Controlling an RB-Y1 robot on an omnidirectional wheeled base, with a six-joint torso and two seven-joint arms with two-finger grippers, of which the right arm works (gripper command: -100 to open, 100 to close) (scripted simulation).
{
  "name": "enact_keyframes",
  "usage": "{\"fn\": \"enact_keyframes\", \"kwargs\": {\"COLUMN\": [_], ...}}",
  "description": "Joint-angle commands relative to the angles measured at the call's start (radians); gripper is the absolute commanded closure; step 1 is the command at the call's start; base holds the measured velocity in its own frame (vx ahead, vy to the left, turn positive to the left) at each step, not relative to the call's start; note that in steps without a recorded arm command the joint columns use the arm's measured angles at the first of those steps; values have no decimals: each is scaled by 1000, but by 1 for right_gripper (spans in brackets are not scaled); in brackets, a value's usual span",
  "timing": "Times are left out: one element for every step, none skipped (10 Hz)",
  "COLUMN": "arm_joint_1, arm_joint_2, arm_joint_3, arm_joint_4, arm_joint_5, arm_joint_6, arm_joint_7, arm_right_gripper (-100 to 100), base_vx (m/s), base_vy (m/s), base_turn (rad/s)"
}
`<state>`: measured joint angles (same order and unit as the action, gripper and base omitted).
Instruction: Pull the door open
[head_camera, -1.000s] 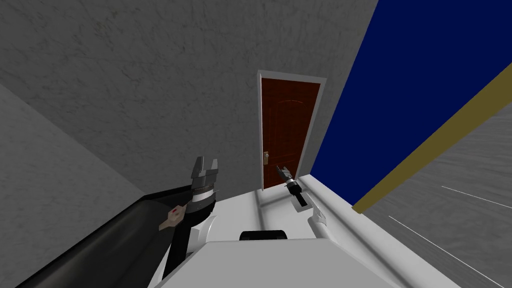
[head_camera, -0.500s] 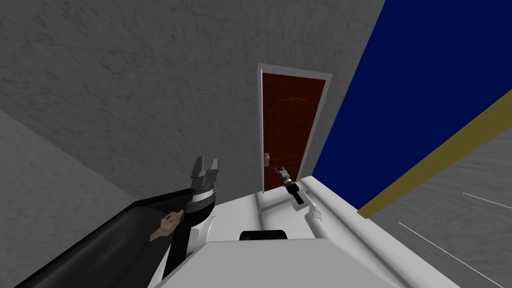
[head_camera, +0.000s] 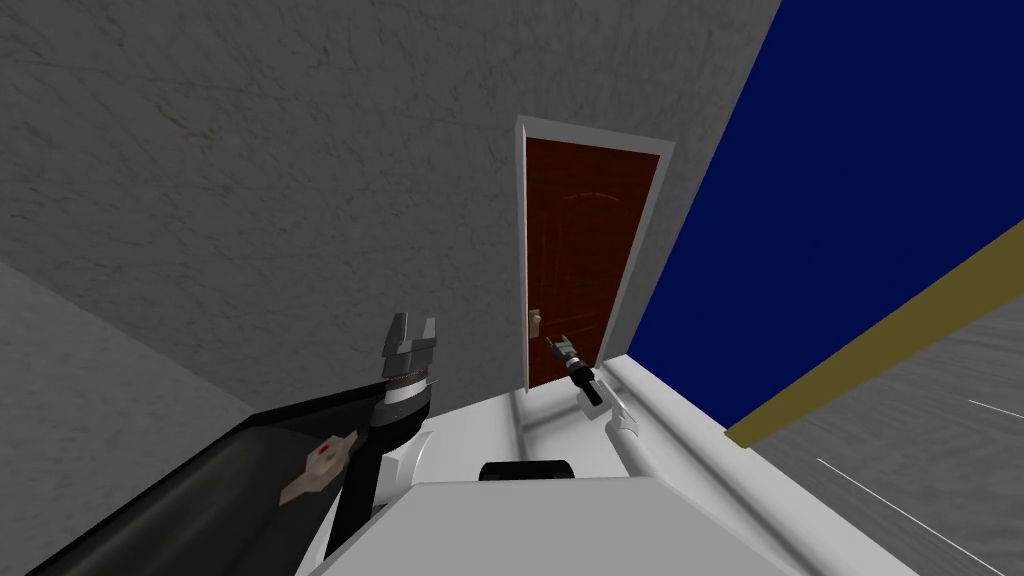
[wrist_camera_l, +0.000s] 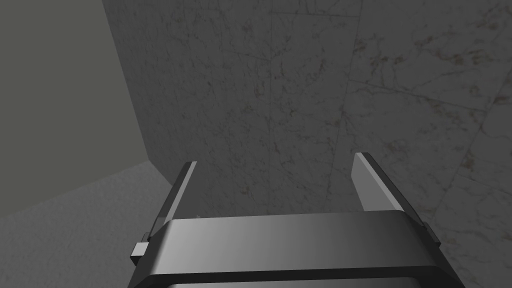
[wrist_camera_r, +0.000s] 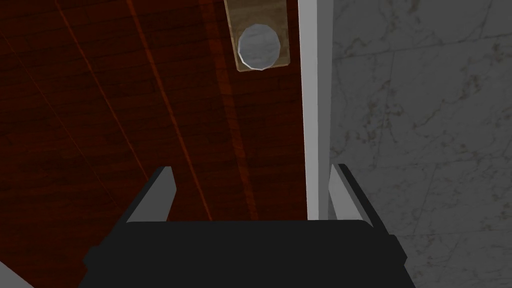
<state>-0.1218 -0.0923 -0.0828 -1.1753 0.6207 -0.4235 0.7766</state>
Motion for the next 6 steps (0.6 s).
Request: {"fn": "enact_keyframes", "kwargs": {"arm_joint_1": [-15,-26,-36,-47,-41,-39], "arm_joint_2": [4,6,7,9,6,-12], "arm_joint_3": [-5,-6,-8,-10,-9,-23], "arm_joint_4": [28,50,68,87,75,86], "arm_joint_5": [15,30,43,56,47,42], "arm_joint_6": [-5,-6,-6,-7,-7,-18], "arm_joint_7": [23,41,55,72,58,55], "arm_right_gripper": [-100,-100,-100,-100,-100,-100], "base_vx": [72,100,119,109,45,106], "base_vy": [17,24,8,6,5,36], "base_turn": [-4,-6,-6,-1,1,99]}}
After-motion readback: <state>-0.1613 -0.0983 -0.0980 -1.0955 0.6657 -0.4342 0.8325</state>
